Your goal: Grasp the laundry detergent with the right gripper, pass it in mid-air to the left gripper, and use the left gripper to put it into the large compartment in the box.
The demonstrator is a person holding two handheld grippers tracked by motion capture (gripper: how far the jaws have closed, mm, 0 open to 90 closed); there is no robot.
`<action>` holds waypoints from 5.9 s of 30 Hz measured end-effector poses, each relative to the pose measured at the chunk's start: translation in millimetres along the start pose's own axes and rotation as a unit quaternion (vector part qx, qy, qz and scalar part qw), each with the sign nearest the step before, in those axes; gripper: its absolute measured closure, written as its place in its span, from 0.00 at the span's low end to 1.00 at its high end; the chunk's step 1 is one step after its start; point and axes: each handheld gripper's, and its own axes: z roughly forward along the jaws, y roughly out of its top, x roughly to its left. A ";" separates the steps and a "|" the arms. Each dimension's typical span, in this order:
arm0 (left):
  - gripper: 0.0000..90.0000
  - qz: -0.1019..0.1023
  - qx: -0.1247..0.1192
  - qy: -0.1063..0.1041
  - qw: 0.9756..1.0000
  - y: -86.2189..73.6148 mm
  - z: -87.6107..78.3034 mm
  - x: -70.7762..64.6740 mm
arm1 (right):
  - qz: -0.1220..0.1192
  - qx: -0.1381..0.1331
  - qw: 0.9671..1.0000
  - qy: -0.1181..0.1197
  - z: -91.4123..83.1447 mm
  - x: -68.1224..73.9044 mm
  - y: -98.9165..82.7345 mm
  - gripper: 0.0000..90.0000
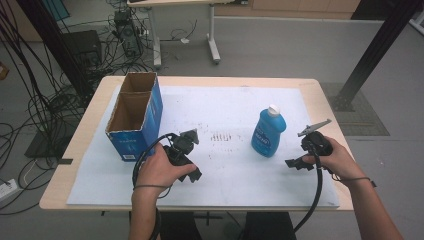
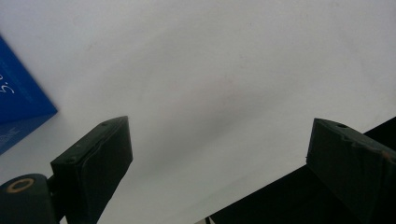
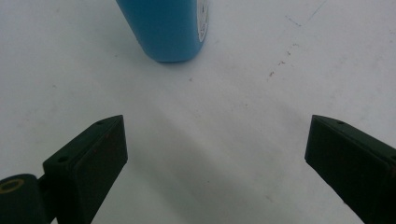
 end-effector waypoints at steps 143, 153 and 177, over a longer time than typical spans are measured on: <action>0.09 0.001 0.011 0.000 1.000 -6.1 3.5 -5.4 | 0.023 -0.286 0.958 0.024 50.0 22.5 -12.7 0.05; 0.09 -0.001 0.013 0.000 1.000 -7.3 3.8 -5.0 | 0.030 -0.295 0.955 0.023 56.0 23.2 -8.9 0.05; 0.09 -0.004 0.011 0.001 1.000 -11.5 2.1 -2.5 | 0.030 -0.303 0.952 0.022 70.5 25.6 1.1 0.06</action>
